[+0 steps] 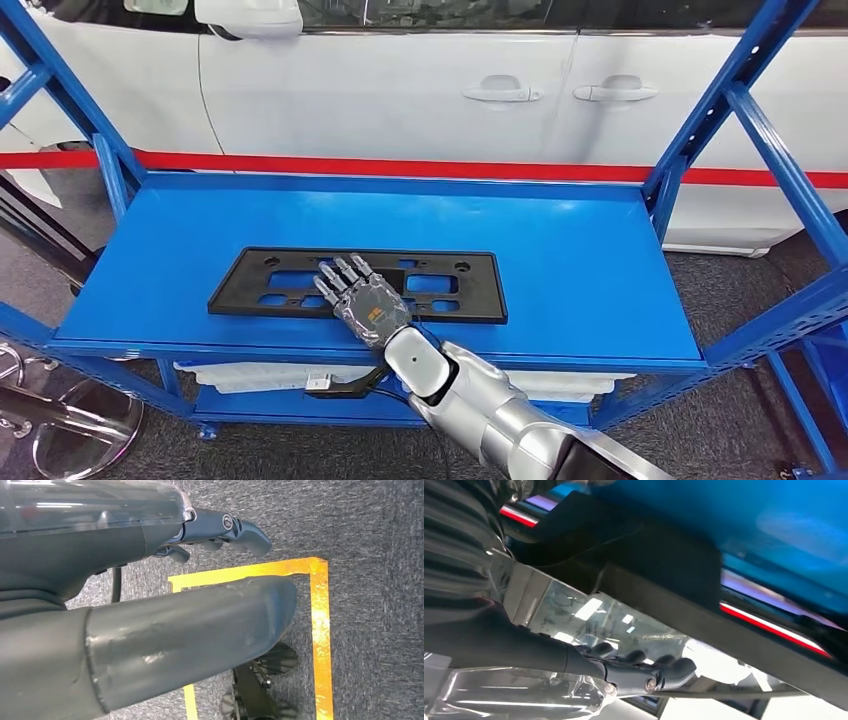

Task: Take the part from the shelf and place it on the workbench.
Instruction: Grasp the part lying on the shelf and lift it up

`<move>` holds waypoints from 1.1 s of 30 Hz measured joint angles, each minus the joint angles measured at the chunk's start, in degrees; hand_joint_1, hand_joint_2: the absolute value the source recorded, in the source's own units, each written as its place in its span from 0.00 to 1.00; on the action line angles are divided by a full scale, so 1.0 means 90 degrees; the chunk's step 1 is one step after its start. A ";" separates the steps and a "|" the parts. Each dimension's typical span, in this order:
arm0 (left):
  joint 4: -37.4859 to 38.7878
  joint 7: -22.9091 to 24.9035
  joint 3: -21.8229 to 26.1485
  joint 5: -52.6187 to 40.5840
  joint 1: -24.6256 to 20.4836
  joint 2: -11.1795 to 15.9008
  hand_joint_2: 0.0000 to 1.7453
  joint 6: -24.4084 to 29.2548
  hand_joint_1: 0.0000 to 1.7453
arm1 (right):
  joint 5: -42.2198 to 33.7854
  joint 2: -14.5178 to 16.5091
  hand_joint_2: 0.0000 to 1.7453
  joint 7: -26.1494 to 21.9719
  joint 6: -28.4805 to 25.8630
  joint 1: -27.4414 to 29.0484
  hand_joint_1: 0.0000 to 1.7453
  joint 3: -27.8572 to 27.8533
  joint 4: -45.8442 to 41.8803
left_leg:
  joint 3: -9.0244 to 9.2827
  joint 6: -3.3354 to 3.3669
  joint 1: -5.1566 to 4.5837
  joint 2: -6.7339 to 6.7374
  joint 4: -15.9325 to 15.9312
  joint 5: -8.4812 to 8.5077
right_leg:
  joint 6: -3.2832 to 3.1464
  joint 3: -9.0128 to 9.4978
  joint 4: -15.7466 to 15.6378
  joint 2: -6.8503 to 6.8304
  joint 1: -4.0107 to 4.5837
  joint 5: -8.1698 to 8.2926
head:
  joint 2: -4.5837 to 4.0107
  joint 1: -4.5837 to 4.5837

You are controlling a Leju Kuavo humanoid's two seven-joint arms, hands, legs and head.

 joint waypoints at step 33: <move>0.0000 0.0102 -0.0001 -0.0247 -0.0209 0.0034 0.00 -0.0127 0.00 | -0.0650 0.0162 1.00 0.0284 0.1333 -0.0716 1.00 -0.0589 0.1140 | -0.0016 -0.0042 -0.0031 -0.0017 -0.0003 0.0019 | -0.0124 0.0246 -0.0577 -0.0016 0.0090 0.0170 | 0.0001 0.0000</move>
